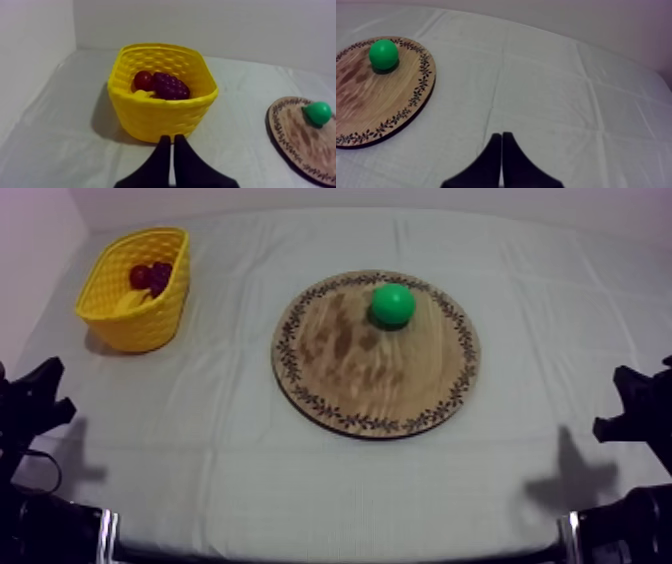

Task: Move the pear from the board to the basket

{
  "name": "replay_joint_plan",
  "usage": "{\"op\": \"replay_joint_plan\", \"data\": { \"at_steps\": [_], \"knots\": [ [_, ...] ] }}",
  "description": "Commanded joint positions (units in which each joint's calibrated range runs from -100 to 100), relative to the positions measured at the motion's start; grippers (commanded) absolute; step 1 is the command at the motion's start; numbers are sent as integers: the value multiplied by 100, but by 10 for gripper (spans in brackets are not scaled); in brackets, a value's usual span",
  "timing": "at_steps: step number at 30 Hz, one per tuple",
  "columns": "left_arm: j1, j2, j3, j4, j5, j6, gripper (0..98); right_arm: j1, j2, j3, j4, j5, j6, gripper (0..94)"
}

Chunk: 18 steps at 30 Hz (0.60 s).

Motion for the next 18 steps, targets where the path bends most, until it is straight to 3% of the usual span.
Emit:
{"op": "replay_joint_plan", "data": {
  "at_steps": [1, 16, 18],
  "knots": [
    [-5, 0, 0, 5, 5, -147, 1, 0, -5, 0, 2, 0, -5, 3],
    [126, 0, -21, -4, 198, -134, 0, 0, -5, 0, 2, 0, -5, 3],
    [55, 21, -37, 36, 162, -249, 0, 0, -5, 0, 2, 0, -4, 3]
  ]
}}
